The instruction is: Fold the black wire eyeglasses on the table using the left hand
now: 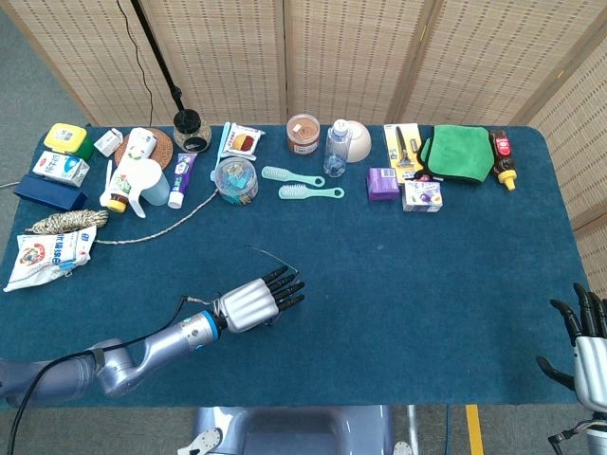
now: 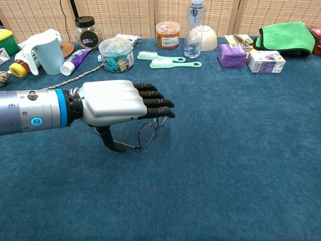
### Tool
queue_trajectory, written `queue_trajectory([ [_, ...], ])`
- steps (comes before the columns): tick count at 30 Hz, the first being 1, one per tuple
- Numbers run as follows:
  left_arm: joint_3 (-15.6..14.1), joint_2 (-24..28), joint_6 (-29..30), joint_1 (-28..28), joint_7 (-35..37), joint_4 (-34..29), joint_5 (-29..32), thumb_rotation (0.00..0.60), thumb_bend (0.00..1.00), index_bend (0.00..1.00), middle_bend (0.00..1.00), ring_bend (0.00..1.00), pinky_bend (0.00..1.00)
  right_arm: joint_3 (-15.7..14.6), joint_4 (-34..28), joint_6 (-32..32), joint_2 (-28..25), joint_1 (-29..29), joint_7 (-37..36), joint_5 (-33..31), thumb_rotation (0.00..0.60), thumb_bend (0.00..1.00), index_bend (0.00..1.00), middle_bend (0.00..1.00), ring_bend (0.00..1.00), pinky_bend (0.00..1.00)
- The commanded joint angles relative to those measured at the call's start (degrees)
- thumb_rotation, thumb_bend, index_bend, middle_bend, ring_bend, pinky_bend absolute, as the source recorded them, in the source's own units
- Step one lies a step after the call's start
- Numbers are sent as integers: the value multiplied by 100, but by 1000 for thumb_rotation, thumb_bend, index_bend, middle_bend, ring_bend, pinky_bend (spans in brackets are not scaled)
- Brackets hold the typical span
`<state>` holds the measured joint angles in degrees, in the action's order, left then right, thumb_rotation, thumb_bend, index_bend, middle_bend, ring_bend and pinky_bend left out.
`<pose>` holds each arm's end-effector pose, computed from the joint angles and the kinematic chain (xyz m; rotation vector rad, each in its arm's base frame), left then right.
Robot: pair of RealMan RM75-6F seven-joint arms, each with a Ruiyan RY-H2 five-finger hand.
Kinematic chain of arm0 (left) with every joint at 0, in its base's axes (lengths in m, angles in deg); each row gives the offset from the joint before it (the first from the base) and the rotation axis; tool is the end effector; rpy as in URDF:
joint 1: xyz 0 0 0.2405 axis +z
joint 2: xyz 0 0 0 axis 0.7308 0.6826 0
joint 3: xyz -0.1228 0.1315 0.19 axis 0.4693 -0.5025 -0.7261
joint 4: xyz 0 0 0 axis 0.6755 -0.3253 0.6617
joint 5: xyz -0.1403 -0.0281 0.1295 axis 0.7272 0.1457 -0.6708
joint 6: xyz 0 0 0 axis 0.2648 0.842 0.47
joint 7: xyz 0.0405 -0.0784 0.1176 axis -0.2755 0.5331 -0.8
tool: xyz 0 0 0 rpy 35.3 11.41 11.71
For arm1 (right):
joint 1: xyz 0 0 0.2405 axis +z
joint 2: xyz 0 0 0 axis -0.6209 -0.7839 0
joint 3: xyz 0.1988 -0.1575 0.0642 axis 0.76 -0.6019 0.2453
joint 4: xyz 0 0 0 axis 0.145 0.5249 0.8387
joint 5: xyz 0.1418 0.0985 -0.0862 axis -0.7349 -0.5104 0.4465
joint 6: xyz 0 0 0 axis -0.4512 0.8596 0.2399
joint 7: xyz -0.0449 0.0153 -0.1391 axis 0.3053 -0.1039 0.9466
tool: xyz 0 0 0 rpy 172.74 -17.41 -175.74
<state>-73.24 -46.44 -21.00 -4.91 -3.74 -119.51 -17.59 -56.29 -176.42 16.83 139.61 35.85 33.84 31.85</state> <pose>-0.1080 0.3123 -0.0507 -2.4938 -0.1179 -0.7820 -0.3160 -0.1442 0.1945 1.2693 -0.8042 0.8069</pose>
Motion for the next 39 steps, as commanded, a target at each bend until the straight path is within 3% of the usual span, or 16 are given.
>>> queue_trajectory([
  [1,61,-118,-49,-48,-54,106,119,495,175,73,0,0,0,4,13,-12,1,-2,-13,-12,600,0,209,21,50,64],
  [16,73,-268,-65,-170,-140,246,336,498,186,329,0,0,0,31,73,-74,25,-7,-61,-108,600,0,226,21,50,64],
  [29,12,-193,65,-157,-88,148,398,508,221,449,0,0,0,42,118,-116,61,15,-94,-113,600,0,234,21,50,65],
  [33,-17,-174,56,-159,-116,120,413,508,223,417,0,0,0,43,124,-126,63,16,-101,-122,600,0,234,21,50,65],
  [39,-21,-139,-4,-161,-111,14,524,508,223,232,0,0,0,51,124,-122,61,21,-108,-114,600,0,234,21,50,66],
])
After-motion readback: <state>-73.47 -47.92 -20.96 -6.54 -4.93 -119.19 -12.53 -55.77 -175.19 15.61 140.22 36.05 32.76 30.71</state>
